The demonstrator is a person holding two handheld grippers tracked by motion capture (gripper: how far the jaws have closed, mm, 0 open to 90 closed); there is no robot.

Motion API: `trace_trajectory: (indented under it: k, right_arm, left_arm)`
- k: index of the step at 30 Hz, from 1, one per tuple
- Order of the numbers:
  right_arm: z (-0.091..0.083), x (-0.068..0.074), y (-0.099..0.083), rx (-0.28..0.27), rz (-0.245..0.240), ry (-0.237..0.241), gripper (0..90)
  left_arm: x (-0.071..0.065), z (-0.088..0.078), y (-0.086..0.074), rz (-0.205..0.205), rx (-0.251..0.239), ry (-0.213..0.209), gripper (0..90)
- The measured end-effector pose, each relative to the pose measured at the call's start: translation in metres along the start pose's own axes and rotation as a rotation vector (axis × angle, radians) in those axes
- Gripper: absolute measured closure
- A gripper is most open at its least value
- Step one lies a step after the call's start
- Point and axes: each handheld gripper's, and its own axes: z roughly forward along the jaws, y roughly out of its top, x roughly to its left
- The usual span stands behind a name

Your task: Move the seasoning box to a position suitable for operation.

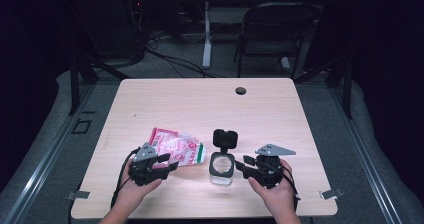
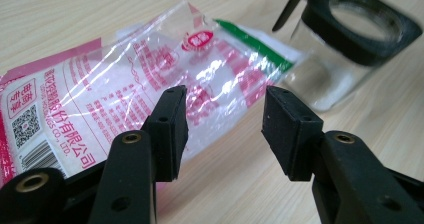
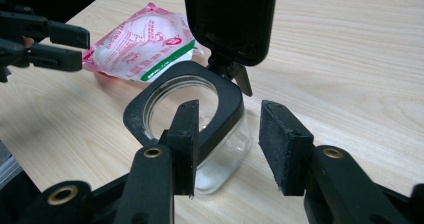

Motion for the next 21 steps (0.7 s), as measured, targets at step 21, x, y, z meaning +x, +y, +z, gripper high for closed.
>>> trace_trajectory:
  k: [21]
  right_arm:
    - [0.001,-0.012,-0.007,-0.022,0.042,0.024,58.2]
  left_arm:
    - [-0.014,0.035,-0.012,0.171,0.095,0.139,43.1]
